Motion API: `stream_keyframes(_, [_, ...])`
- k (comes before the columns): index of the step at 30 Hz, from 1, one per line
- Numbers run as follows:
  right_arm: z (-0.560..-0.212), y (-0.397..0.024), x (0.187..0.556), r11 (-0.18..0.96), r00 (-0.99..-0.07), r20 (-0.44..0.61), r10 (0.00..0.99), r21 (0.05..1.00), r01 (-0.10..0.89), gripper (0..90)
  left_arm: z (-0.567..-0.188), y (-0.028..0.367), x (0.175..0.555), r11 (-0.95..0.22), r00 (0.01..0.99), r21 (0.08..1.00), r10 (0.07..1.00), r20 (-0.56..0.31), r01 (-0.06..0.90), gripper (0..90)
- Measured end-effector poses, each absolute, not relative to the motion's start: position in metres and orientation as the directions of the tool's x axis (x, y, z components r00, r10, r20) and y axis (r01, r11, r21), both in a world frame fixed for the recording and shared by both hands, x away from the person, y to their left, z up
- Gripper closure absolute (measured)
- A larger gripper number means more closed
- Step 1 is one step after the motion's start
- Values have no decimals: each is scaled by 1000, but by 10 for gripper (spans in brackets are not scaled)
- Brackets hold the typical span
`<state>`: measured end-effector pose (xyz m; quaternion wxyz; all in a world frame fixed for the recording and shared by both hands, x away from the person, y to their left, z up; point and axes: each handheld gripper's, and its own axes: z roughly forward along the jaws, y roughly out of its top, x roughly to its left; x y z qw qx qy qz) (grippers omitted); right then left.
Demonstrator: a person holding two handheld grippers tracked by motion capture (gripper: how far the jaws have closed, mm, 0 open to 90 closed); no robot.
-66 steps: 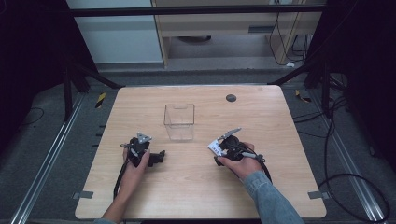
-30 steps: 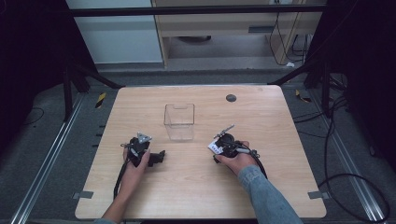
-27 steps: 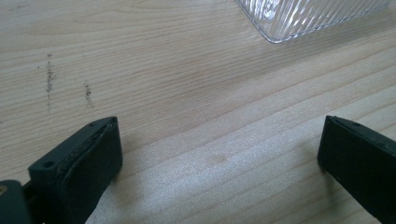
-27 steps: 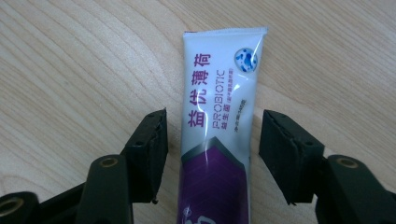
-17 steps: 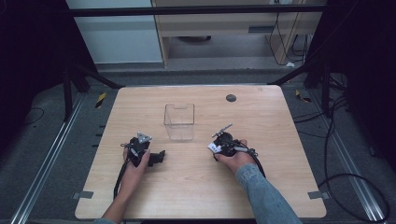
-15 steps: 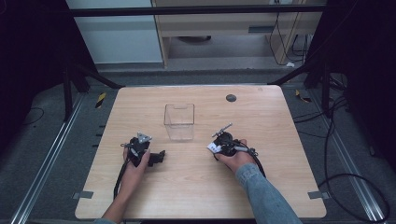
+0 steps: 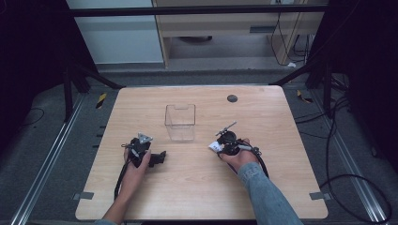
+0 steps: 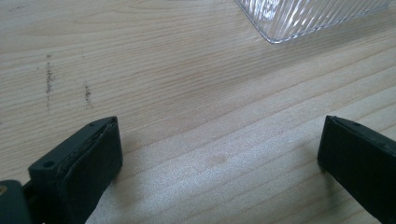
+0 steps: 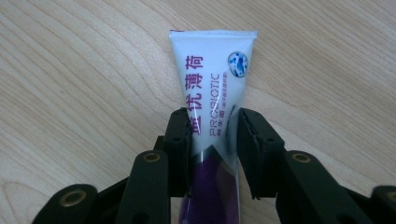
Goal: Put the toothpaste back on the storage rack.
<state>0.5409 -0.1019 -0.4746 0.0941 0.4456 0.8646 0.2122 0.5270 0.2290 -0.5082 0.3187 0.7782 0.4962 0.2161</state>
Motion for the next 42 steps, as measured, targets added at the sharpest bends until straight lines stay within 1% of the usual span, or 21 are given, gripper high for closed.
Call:
stream_keyframes(9, [-475, -101, 539, 516, -580, 2, 814, 455, 726, 699, -508, 229, 527, -305, 415, 710, 910, 20, 634, 0])
stream_keyframes(13, [-474, -101, 538, 503, -570, 7, 821, 463, 730, 735, -508, 229, 527, -306, 416, 710, 909, 20, 634, 0])
stream_keyframes(14, [-472, -102, 537, 497, -566, 7, 824, 468, 730, 761, -508, 229, 527, -307, 417, 710, 909, 21, 634, 0])
stream_keyframes(16, [-472, -101, 536, 493, -561, 5, 828, 470, 732, 766, -508, 229, 527, -307, 417, 710, 909, 21, 634, 0])
stream_keyframes(23, [-468, -109, 537, 457, -551, 54, 833, 494, 739, 787, -508, 229, 527, -307, 417, 710, 909, 21, 634, 0])
stream_keyframes(26, [-458, -113, 535, 422, -538, 69, 840, 538, 729, 789, -508, 229, 528, -308, 418, 710, 908, 20, 634, 0])
stream_keyframes(42, [-413, -126, 532, 359, -525, 85, 847, 637, 683, 797, -508, 229, 528, -306, 418, 711, 908, 19, 633, 0])
